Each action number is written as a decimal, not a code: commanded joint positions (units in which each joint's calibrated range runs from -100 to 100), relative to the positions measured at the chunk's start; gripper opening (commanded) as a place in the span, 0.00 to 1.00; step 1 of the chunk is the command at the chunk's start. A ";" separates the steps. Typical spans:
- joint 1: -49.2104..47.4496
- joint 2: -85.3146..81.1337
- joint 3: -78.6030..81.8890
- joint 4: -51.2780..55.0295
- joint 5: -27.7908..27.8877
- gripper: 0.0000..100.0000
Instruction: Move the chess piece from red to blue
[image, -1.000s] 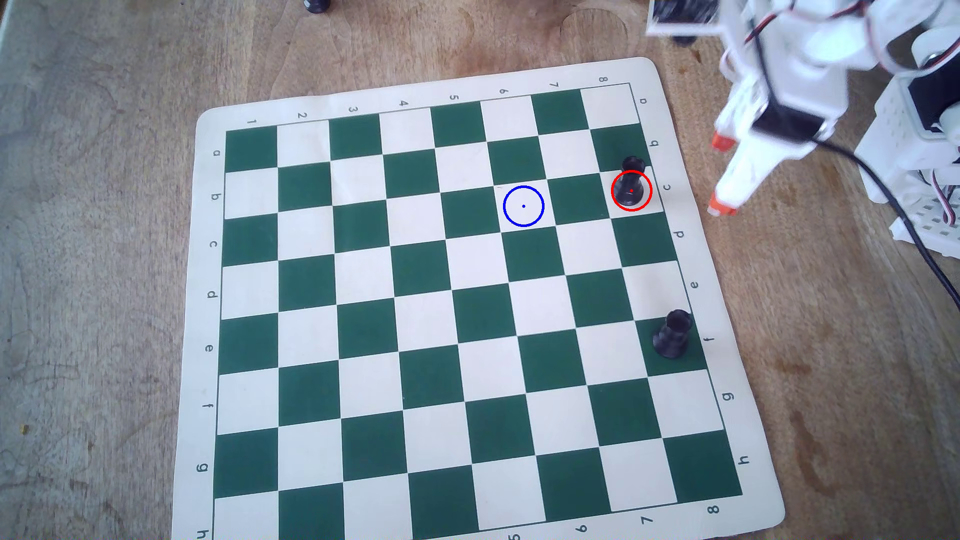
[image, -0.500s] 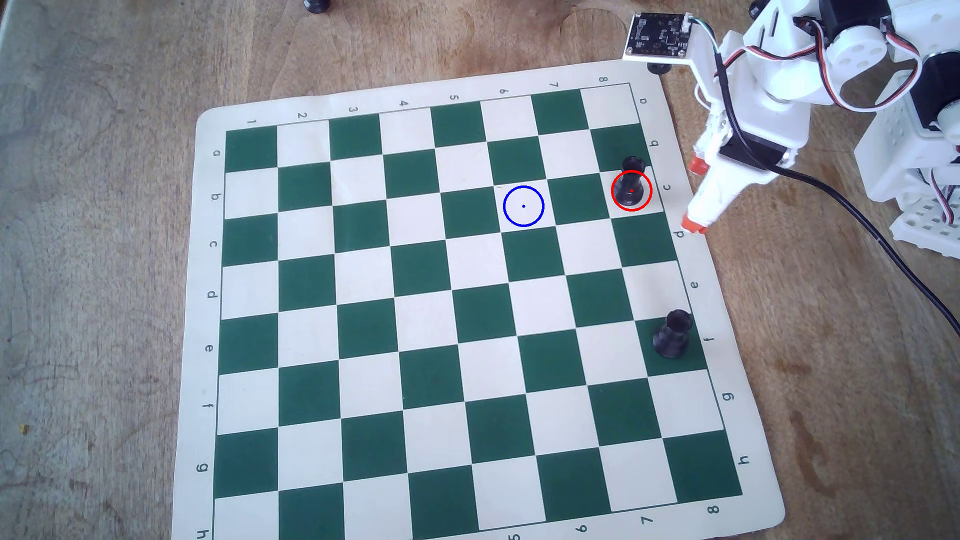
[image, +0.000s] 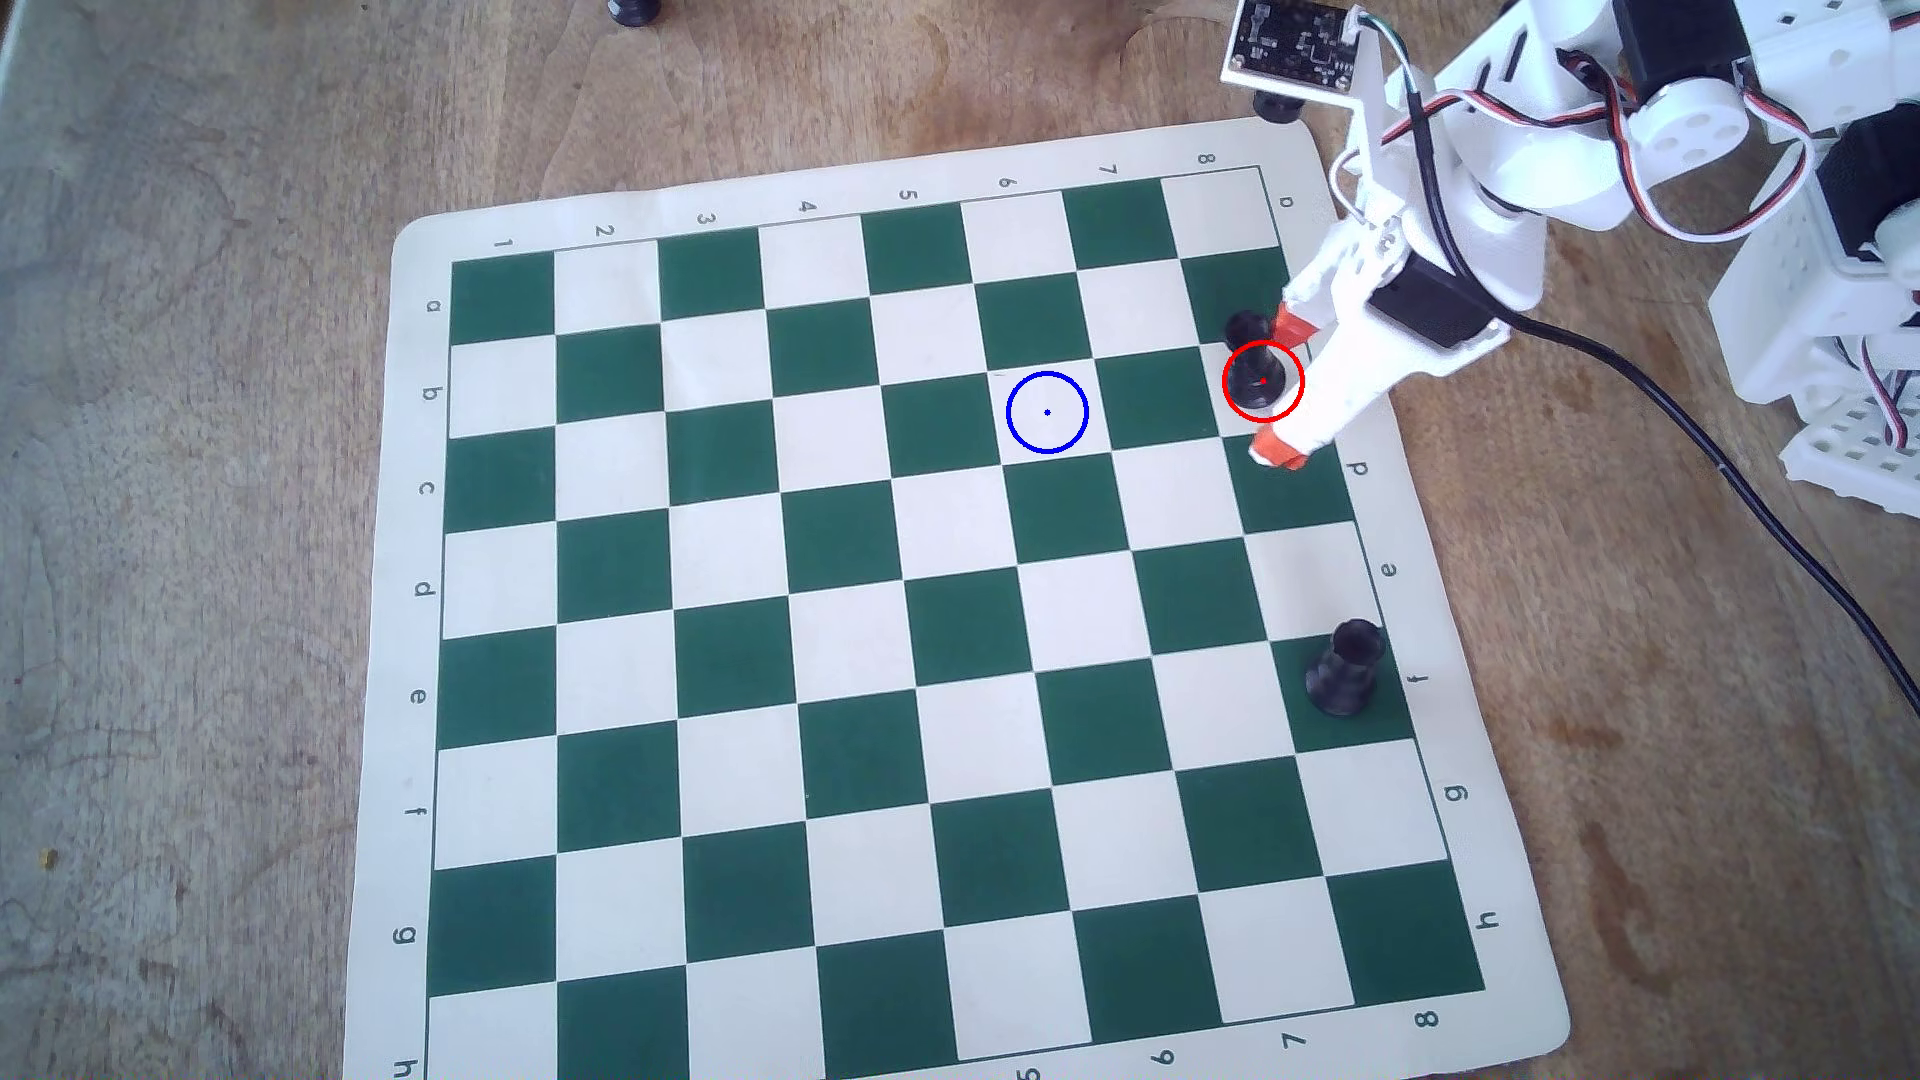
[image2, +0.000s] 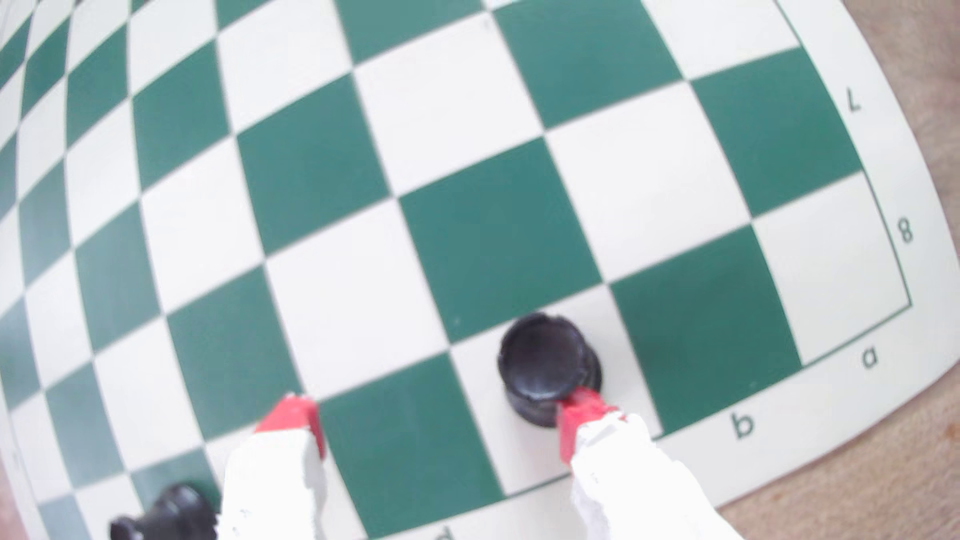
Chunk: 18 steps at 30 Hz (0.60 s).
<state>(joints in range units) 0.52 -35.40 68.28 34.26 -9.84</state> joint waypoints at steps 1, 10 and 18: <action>1.32 -0.08 -0.01 -1.58 0.83 0.25; 2.34 0.09 1.26 -3.47 2.25 0.25; 3.67 0.93 2.08 -6.91 3.37 0.26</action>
<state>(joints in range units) 3.47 -34.56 70.72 28.69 -6.76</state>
